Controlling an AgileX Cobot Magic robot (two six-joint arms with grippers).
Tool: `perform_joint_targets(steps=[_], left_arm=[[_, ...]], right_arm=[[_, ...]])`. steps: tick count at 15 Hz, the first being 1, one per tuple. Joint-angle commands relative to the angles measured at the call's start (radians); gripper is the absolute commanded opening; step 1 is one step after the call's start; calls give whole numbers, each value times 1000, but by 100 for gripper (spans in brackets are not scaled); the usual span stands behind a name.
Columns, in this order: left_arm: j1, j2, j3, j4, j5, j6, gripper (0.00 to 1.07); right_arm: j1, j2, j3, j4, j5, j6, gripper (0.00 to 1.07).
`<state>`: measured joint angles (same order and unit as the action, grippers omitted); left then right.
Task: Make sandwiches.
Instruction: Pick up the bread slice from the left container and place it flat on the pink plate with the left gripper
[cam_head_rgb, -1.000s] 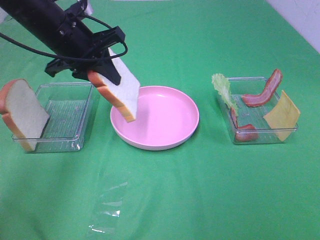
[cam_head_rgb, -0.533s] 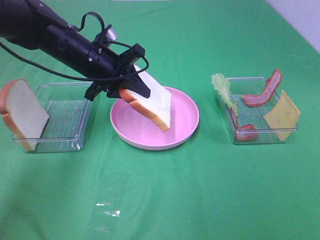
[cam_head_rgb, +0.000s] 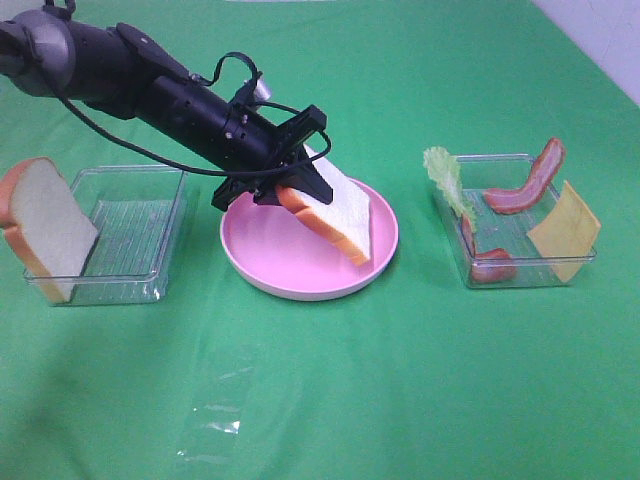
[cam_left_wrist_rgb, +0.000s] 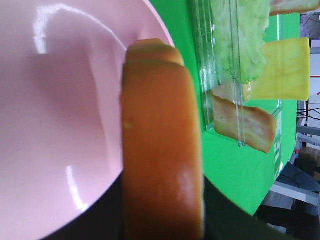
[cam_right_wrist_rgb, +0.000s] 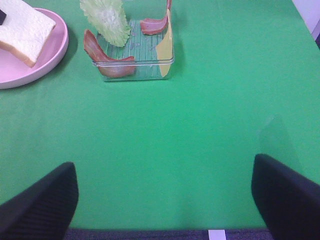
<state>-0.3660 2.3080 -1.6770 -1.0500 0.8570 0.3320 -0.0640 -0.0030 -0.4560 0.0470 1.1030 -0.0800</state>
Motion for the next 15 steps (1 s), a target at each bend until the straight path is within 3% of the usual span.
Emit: perform_joint_targets(steps=[1, 5, 8, 10, 12, 14, 15], left_arm=[[-5, 11, -7, -10, -4, -6, 0], [-5, 28, -7, -13, -13, -6, 0], [-5, 28, -7, -12, -18, -6, 16], [-5, 25, -7, -6, -18, -6, 59], [-5, 7, -23, 72, 2, -57, 59], [-5, -7, -56, 202, 23, -161, 59], [-5, -15, -98, 326, 64, -248, 61]], right_arm=[[-4, -27, 3, 2, -6, -12, 89], [-4, -27, 3, 2, -6, -12, 89], [-4, -27, 3, 2, -6, -12, 89], [-4, -27, 3, 2, -6, -12, 89], [-4, -27, 3, 2, -6, -12, 89], [-4, -27, 3, 2, -6, -12, 89], [-4, -27, 3, 2, -6, -12, 89]])
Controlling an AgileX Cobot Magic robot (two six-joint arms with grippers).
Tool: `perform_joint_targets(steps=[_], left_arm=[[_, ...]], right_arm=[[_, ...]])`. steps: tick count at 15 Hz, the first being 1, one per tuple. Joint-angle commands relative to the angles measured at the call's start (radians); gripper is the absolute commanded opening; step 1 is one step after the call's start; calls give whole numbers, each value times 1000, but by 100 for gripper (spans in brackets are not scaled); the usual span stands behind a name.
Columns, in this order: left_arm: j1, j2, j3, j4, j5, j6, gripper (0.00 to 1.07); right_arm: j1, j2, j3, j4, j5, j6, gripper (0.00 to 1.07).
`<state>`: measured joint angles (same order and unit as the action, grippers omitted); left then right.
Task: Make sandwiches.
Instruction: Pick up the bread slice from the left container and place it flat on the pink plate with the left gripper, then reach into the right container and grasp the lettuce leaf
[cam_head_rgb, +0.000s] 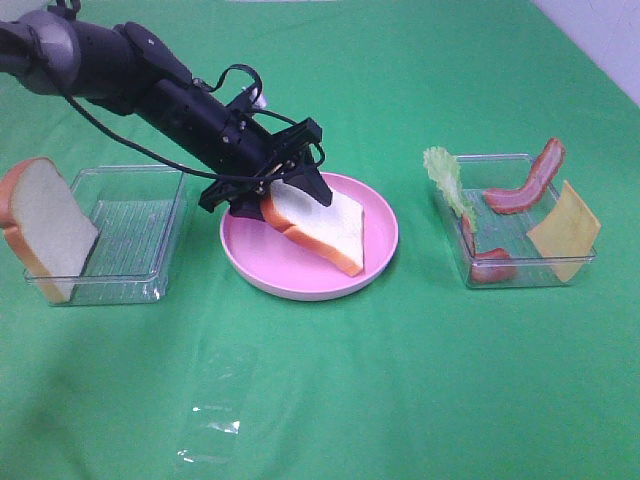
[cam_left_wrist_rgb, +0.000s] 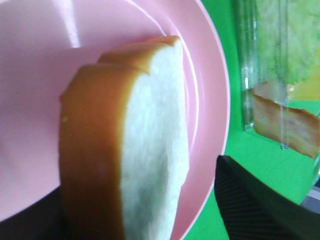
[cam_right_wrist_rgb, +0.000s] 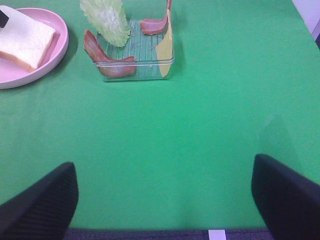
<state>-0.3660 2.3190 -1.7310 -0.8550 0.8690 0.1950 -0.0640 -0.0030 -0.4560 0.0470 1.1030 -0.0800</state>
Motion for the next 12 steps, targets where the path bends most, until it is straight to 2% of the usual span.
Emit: perform_joint_targets(steps=[1, 2, 4, 7, 8, 11, 12], left_arm=[[-12, -28, -93, 253, 103, -184, 69], [-22, -28, -153, 359, 161, -238, 81], [-45, -28, -235, 489, 244, -281, 93], [-64, -28, -410, 649, 431, -343, 94], [-64, -51, -474, 742, 451, -358, 94], [-25, -122, -479, 924, 451, -357, 94], [17, -156, -477, 931, 451, -352, 94]], right_arm=[[-4, -27, 3, 2, -6, -12, 89], [-4, -27, 3, 2, -6, -12, 89], [-4, -27, 3, 2, -6, -12, 89], [-4, -27, 3, 2, -6, -12, 89], [-4, -27, 3, 2, -6, -12, 89], [-4, -27, 3, 2, -6, -12, 89], [-4, -27, 3, 2, -6, -12, 89]])
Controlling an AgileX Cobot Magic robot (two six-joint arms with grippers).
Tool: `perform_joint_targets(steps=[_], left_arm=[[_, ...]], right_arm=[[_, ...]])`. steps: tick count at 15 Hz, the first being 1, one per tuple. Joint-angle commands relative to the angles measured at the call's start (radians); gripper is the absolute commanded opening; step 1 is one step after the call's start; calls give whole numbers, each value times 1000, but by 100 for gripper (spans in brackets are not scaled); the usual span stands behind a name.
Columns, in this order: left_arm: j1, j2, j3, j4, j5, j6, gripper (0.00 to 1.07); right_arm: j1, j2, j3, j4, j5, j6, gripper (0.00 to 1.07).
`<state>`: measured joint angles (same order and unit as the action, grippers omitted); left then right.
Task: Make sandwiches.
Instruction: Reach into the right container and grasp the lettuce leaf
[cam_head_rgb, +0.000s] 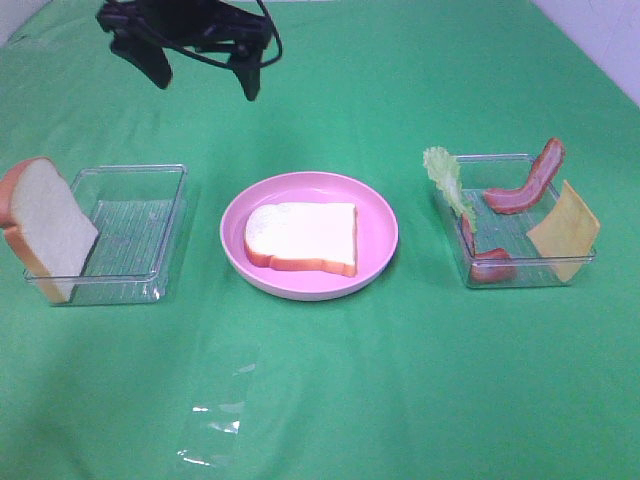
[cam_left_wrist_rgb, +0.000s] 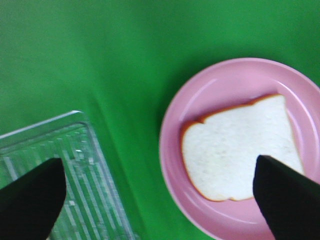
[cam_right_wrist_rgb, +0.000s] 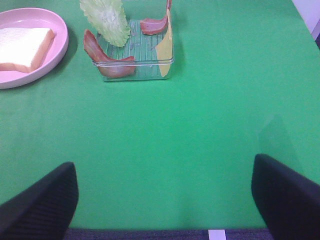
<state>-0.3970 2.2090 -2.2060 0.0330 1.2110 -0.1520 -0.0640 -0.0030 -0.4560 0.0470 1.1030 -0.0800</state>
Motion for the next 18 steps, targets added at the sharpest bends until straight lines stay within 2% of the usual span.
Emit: perform_joint_targets(steps=[1, 2, 4, 7, 8, 10, 14, 17, 18], left_arm=[[90, -86, 13, 39, 109, 20, 94], [118, -106, 26, 38, 109, 40, 94], [236, -157, 71, 38, 109, 90, 94], [416, -181, 139, 11, 108, 108, 94], [471, -195, 187, -33, 108, 161, 94], [476, -245, 263, -47, 108, 192, 94], [476, -458, 512, -50, 106, 194, 94], [476, -740, 782, -59, 99, 201, 94], [476, -951, 966, -67, 94, 211, 94]], right_arm=[[-4, -27, 3, 2, -6, -12, 89], [-4, -27, 3, 2, -6, -12, 89], [-4, -27, 3, 2, -6, -12, 89], [-4, -27, 3, 2, -6, -12, 89], [-4, -27, 3, 2, -6, -12, 89], [-4, -27, 3, 2, -6, -12, 89], [-4, -27, 3, 2, -6, -12, 89], [-4, -27, 3, 2, -6, -12, 89], [-4, -27, 3, 2, -6, -12, 89]])
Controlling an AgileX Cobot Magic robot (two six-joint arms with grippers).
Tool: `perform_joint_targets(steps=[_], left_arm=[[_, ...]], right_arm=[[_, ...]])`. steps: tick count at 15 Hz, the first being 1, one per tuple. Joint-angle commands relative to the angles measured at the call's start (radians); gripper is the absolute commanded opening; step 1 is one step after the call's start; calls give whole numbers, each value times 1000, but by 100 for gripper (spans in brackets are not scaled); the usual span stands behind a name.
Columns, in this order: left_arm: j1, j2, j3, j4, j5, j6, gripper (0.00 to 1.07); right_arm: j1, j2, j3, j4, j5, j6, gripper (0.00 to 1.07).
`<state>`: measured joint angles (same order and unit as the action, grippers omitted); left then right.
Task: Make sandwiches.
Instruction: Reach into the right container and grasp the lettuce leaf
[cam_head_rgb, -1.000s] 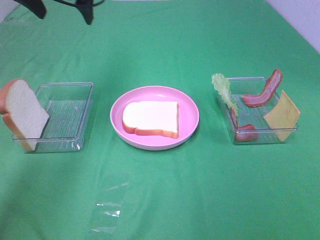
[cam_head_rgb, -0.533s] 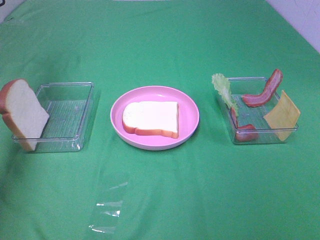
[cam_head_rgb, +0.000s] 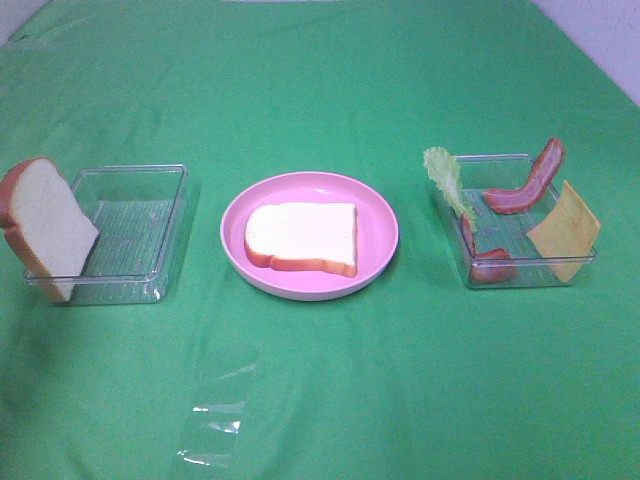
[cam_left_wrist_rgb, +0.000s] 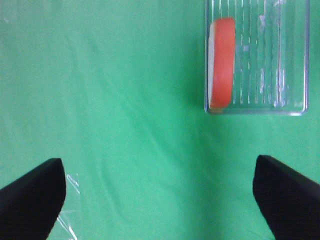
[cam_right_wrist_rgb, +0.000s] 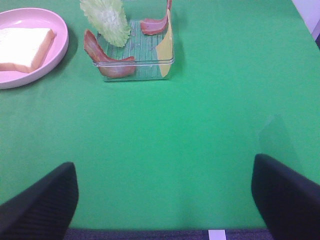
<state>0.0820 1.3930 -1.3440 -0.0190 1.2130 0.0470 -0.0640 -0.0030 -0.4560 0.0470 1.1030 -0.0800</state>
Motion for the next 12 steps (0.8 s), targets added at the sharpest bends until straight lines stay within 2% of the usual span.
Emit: perform_joint_targets(steps=[1, 2, 3, 4, 5, 10, 12], left_arm=[[-3, -241, 181, -25, 92, 28, 94], [-3, -365, 262, -43, 92, 38, 94], [-3, -415, 293, -49, 94, 39, 94], [-3, -610, 395, -54, 94, 40, 94], [-3, -732, 461, -54, 93, 40, 94], [-3, -1209, 667, -54, 90, 40, 94], [-3, -1383, 752, -54, 75, 74, 94]], right_arm=[[-4, -27, 3, 2, -6, -12, 89], [-4, -27, 3, 2, -6, -12, 89], [-4, -27, 3, 2, -6, -12, 89], [-4, -27, 3, 2, -6, -12, 89], [-4, -27, 3, 2, -6, -12, 89], [-4, -27, 3, 2, -6, -12, 89], [-4, -27, 3, 2, -6, -12, 89]])
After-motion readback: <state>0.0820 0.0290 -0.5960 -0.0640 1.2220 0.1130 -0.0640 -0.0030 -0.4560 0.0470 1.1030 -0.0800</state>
